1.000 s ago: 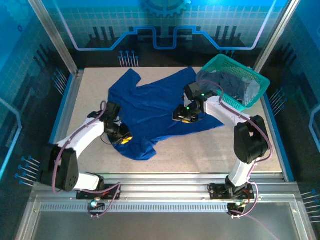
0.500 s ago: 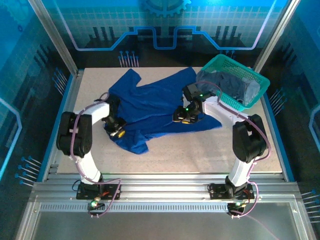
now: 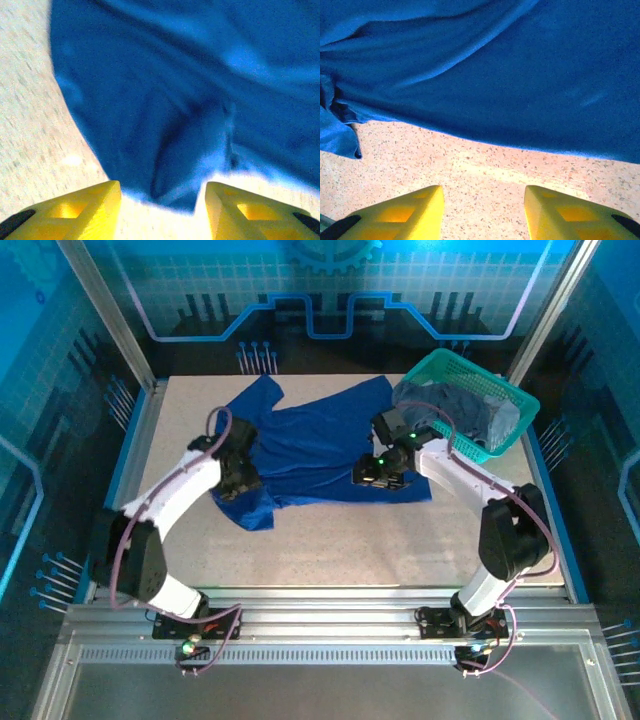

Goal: Fold and stack the t-shirts

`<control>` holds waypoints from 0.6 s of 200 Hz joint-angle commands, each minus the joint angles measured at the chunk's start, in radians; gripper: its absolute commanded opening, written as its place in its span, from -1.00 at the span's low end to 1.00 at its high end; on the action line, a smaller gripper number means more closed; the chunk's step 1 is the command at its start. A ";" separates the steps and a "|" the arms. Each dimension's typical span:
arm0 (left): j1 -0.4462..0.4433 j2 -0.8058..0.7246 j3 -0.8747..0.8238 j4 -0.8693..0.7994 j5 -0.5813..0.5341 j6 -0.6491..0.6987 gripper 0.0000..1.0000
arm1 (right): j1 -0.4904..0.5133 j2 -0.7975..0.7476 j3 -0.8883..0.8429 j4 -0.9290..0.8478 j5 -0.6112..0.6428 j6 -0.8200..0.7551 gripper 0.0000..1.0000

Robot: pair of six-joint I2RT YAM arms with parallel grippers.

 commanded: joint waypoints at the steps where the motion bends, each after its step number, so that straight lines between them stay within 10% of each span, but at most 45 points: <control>1: -0.121 -0.022 -0.118 -0.096 0.084 -0.180 0.02 | -0.029 -0.057 -0.051 0.007 -0.001 -0.019 -0.02; 120: -0.192 0.276 -0.019 0.045 -0.007 -0.046 0.13 | -0.099 -0.134 -0.134 0.034 -0.053 -0.015 0.01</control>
